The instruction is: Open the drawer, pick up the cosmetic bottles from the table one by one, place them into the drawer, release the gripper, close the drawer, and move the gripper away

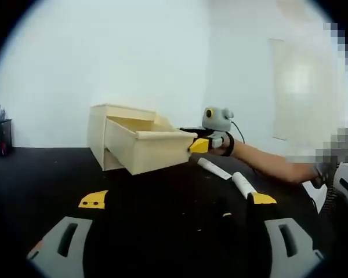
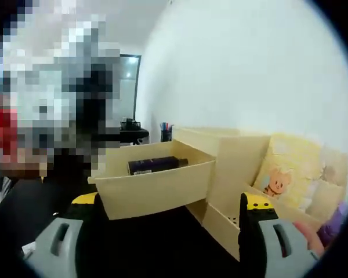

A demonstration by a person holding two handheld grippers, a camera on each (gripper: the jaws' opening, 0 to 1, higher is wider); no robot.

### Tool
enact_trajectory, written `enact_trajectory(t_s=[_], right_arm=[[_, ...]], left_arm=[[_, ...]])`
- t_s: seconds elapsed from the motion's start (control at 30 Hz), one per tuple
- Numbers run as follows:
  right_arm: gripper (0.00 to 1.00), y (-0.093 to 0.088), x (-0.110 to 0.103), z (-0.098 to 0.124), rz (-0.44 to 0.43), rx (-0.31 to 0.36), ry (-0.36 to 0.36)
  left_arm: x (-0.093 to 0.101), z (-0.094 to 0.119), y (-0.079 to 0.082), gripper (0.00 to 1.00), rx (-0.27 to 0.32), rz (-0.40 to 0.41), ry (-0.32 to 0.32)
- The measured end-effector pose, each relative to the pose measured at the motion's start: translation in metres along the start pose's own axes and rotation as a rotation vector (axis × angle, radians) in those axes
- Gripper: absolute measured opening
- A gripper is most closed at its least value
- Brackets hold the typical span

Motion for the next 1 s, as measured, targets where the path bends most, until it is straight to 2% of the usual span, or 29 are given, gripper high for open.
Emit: enact_trajectory(t_s=[0.3, 0.63, 1.0], right_arm=[[0.93, 0.005, 0.012, -0.006, 0.038, -0.03, -0.013], [0.93, 0.004, 0.019, -0.013, 0.013, -0.012, 0.008], [0.93, 0.007, 0.029, -0.02, 0.012, 0.012, 0.004]], left_arm=[[0.002, -0.002, -0.001, 0.88, -0.007, -0.01, -0.01], [0.002, -0.004, -0.003, 0.88, -0.021, -0.022, -0.014], [0.013, -0.01, -0.008, 0.88, -0.051, -0.052, -0.055]])
Point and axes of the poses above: the point that each gripper's makers call its tool centre point, and the gripper's own axes: z roughly backward along the fingers, x roughly to its right, y roughly out of its top, the point moved 2 cm from there along z, roughly backward along the fingers, and after that the axes turned 3 degrees about y, right-handed, at the moved point
